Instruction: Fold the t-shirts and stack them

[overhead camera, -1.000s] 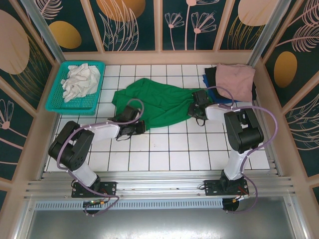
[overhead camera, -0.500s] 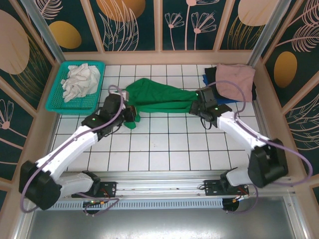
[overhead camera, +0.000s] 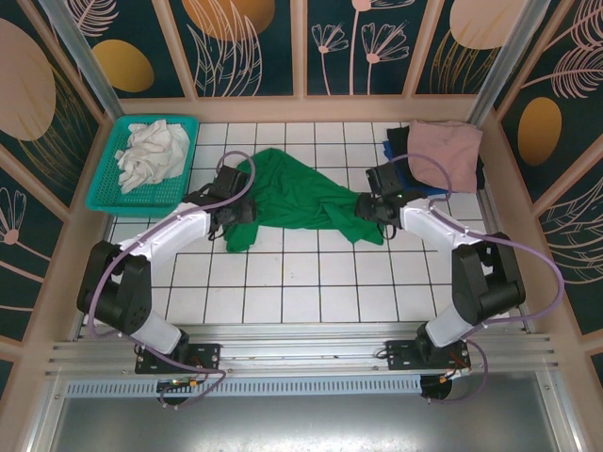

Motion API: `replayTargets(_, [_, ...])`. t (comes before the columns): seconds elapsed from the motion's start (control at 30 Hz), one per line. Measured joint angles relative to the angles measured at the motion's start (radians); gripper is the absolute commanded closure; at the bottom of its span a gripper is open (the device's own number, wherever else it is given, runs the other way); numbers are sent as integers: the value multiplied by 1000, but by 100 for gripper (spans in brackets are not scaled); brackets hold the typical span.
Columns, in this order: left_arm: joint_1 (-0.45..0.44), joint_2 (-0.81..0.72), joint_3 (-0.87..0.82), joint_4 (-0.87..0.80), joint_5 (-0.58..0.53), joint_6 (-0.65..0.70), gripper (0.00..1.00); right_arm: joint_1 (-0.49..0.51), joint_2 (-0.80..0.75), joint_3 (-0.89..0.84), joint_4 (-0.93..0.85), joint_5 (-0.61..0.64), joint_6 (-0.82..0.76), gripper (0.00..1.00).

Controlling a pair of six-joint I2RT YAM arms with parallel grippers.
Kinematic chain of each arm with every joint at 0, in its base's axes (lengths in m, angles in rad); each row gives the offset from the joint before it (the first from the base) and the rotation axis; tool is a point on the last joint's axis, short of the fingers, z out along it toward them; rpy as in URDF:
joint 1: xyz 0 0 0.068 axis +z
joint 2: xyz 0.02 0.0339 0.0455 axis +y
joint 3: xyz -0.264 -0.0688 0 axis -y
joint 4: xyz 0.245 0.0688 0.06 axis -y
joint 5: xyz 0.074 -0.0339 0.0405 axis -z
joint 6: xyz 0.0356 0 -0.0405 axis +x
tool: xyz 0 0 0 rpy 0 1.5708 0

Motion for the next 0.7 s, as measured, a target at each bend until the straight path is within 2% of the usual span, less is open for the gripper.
replayTargets(0.17, [0, -98, -33, -3, 4, 3, 41, 5, -74, -69, 17, -39, 5, 58])
replayTargets(0.33, [-1, -198, -141, 71, 113, -8, 39, 101, -59, -71, 26, -49, 9, 54])
replayTargets(0.53, [-6, -148, -272, 108, 171, -23, 37, 143, 48, -71, 35, -24, 18, 51])
replayTargets(0.57, [-6, -132, -281, 115, 173, -24, 40, 145, 70, -70, 35, -18, 19, 52])
replayTargets(0.63, [-6, -101, -293, 128, 168, -24, 65, 158, 113, -64, 34, 2, 19, 54])
replayTargets(0.7, [0, -81, -293, 130, 152, -28, 81, 171, 149, -52, 34, 26, 18, 61])
